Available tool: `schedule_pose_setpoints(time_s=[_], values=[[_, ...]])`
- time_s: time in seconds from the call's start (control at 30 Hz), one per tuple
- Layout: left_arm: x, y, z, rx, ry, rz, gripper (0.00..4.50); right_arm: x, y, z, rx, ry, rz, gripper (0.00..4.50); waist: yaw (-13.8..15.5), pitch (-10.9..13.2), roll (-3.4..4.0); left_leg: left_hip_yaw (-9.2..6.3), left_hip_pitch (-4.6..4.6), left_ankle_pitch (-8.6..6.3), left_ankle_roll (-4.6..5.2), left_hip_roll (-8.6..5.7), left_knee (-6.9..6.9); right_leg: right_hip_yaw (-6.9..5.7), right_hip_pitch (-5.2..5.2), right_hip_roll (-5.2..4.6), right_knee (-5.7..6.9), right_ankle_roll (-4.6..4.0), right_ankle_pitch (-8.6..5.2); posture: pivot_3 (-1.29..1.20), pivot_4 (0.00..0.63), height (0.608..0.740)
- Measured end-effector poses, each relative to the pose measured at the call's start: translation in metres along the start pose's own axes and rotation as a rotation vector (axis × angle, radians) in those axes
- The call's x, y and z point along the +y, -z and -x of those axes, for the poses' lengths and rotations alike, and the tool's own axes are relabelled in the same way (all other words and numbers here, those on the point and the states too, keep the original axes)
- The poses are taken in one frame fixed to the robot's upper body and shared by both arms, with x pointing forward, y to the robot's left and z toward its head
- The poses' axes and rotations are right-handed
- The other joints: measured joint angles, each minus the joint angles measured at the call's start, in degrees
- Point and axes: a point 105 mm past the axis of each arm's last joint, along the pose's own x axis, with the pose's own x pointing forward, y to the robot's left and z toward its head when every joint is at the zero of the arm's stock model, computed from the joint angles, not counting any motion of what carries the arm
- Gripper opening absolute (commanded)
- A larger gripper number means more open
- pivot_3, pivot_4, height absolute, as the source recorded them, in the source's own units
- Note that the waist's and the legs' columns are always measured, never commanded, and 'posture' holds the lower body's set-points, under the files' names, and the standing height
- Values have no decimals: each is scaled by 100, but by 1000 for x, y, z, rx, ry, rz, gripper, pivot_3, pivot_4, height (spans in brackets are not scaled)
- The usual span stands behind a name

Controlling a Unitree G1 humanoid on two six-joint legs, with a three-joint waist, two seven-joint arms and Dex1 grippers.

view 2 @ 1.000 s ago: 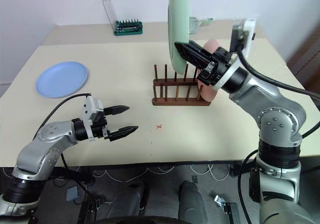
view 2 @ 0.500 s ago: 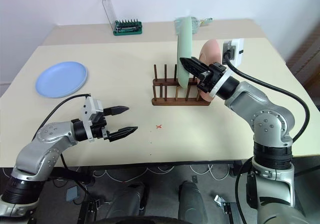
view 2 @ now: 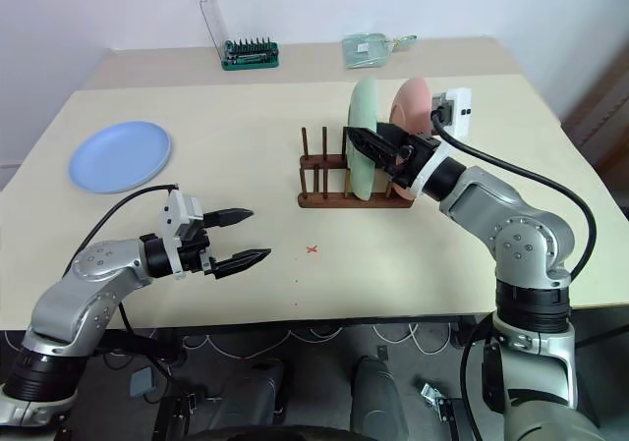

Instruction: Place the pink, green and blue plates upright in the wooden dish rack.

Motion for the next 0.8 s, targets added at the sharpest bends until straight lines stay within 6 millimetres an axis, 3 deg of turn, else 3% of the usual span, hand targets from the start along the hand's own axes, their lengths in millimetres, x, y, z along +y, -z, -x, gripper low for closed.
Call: schedule_pose_setpoints(time_s=[0.17,0.4,0.47,0.57,0.67,0.8], values=[[0,0,0,1,-1,-1,4500,7,-10,1,-1,-13,102,3783,2,1,2,1,0,0,0,0,-1,0,-2,0,0,0,0,0,150,740],[9,-1,5,-3,-48,11,4500,44,-53,0,-48,-121,431,3783,-6,1,1,1,0,0,0,2,-2,-1,-1,1,-1,1,-1,0,150,740],[47,-11,15,-76,-242,61,4500,50,-57,-4,-22,-130,551,3783,3,5,-3,-4,-1,0,0,2,2,-5,-3,3,2,2,-1,0,150,740],[107,-34,52,-181,-588,88,4500,57,-50,-15,28,-147,710,3783,-18,0,-18,-5,0,0,0,3,3,-7,-2,5,0,4,0,0,150,740],[153,-39,96,-210,-944,119,4500,53,-31,-25,97,-154,809,3783,-20,0,-19,-4,-2,1,-1,1,2,-6,-7,3,1,5,1,0,150,740],[185,-30,159,-253,-1389,233,4500,48,-26,-30,104,-154,848,3783,6,2,-28,-6,-4,1,-3,-1,1,-6,-8,2,1,5,2,0,150,740]])
